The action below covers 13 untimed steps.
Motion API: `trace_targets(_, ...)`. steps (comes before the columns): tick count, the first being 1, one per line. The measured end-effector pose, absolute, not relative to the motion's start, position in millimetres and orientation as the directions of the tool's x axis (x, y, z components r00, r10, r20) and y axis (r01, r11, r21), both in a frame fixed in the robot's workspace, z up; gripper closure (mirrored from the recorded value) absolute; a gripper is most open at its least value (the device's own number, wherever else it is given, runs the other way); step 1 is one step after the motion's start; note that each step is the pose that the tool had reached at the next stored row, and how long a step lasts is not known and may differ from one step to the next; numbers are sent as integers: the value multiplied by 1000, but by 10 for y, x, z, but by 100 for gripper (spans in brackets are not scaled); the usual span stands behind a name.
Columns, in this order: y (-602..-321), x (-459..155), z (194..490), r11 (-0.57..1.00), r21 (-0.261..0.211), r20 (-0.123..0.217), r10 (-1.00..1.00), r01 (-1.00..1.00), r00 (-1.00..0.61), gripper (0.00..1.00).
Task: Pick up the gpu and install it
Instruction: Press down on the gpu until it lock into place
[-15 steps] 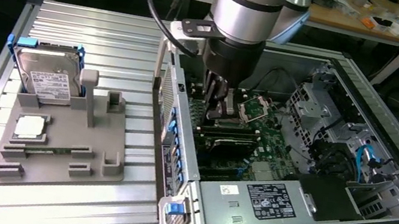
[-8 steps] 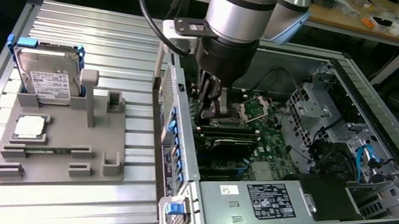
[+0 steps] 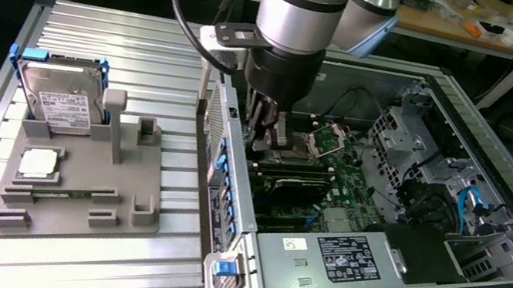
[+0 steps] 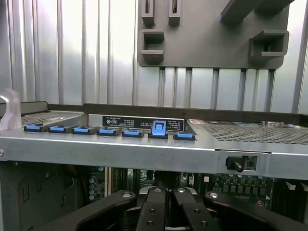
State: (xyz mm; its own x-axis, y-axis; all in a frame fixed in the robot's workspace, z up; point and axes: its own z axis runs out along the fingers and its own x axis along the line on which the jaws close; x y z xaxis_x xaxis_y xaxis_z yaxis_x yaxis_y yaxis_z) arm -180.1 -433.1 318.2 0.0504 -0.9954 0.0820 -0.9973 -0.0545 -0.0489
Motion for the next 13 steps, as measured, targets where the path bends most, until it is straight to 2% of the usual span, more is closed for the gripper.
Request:
trace_targets(11,-4410,-1871,3168,-58,-50,72,-996,-997,54,89)
trace_targets(13,-4416,-1871,3158,-57,-51,60,-997,-997,54,89)
